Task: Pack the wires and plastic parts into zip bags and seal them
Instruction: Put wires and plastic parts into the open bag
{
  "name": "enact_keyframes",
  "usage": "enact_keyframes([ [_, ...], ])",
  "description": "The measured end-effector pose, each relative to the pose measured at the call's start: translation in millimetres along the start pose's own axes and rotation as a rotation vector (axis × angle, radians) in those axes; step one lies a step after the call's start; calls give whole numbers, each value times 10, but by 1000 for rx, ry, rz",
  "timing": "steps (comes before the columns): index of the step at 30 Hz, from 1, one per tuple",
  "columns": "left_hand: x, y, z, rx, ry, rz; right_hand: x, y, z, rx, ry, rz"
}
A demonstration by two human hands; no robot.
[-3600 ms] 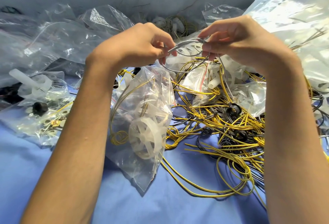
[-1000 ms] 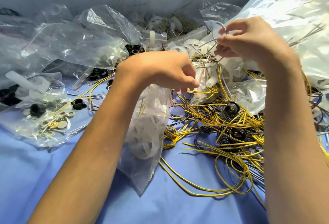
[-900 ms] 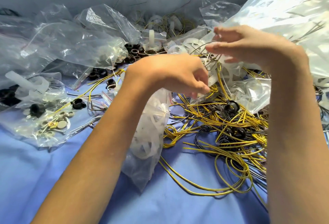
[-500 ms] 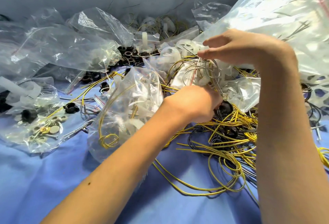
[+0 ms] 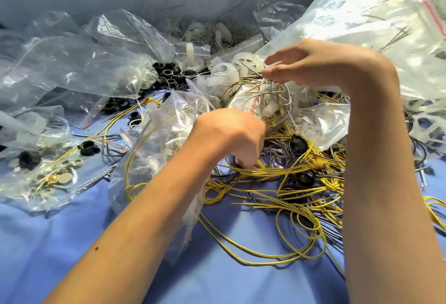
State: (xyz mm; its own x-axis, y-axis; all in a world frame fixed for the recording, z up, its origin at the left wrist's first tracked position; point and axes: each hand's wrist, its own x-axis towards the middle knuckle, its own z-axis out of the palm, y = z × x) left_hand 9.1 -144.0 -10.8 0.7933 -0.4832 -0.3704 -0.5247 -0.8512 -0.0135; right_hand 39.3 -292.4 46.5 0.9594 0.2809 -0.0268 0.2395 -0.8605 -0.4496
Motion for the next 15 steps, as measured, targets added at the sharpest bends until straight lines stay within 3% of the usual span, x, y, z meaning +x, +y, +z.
enact_keyframes([
  [2, -17, 62, 32, -21, 79, 28, 3, 1, -3, 2, -7, -7],
  [7, 31, 300, 92, 154, 473, 67, 32, 10, 10, 16, -18, -29],
  [12, 25, 464, 176, 220, 528, 37, 45, 49, 6, 8, -16, -27],
  [15, 27, 441, 172, 116, 476, -7, 49, 57, 11, 18, -19, -27],
])
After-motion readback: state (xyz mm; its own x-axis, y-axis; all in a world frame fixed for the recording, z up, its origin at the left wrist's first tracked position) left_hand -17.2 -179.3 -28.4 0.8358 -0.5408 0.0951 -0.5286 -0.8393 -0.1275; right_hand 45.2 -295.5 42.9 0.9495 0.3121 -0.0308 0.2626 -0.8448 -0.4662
